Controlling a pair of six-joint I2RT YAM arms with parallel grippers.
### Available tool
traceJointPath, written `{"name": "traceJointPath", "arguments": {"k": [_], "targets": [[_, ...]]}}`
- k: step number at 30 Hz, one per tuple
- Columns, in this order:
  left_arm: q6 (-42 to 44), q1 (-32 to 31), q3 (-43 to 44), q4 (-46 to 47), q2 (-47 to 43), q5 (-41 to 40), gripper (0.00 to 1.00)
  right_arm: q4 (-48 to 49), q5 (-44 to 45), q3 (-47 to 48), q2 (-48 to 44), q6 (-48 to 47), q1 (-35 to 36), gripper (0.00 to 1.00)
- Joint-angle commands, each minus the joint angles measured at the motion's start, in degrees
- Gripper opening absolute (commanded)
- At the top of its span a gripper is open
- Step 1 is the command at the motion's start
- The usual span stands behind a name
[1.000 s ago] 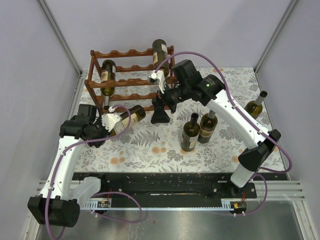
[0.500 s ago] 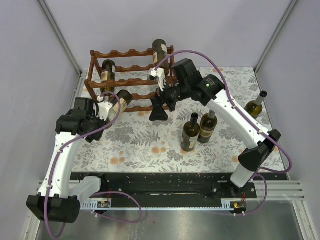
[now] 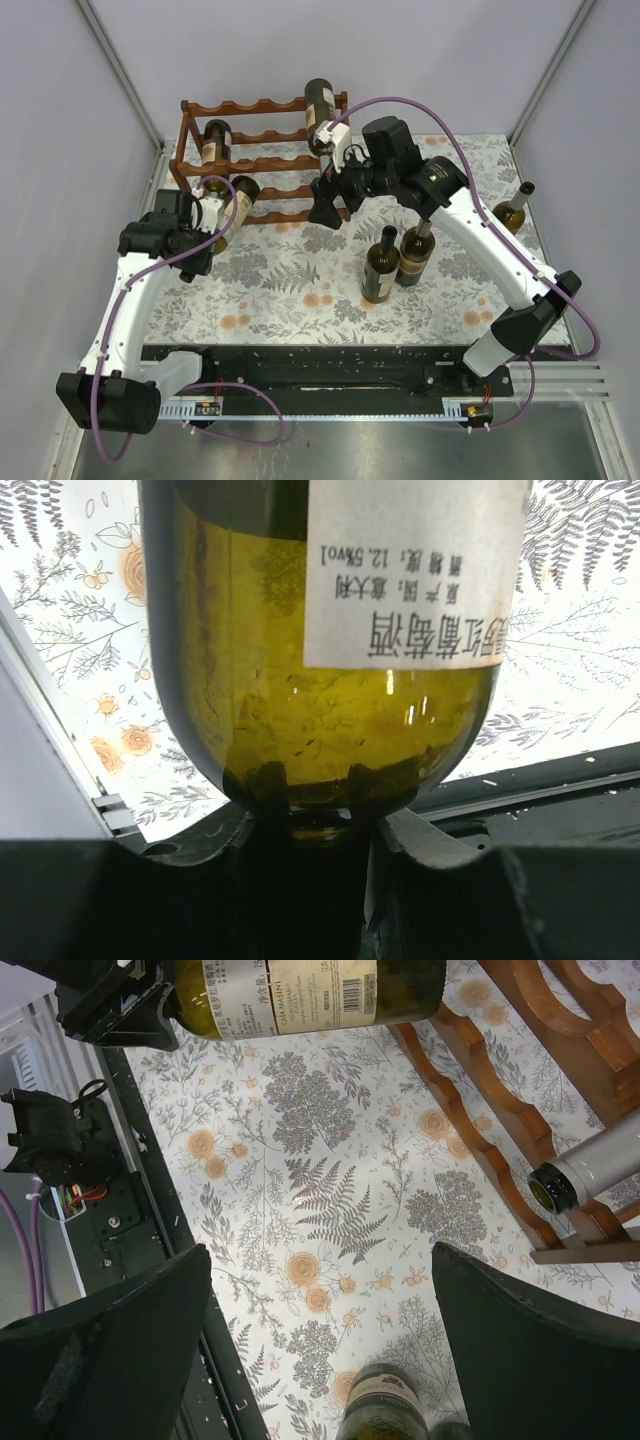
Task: Put the wine bottle on the wine rack
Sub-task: Place the wine bottle in the wine rack.
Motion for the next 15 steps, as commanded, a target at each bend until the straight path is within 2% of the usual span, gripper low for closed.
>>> {"name": "traceJointPath", "arguments": {"k": [1, 15], "targets": [[-3.96, 0.34, 2.55, 8.29, 0.44, 3.71, 0.0, 3.44, 1.46, -1.43, -2.73, 1.19, -0.69, 1.0], [-10.99, 0.34, 1.06, 9.26, 2.64, 12.67, 0.0, 3.53, -1.53, -1.78, -2.03, 2.69, -3.42, 0.99]]}}
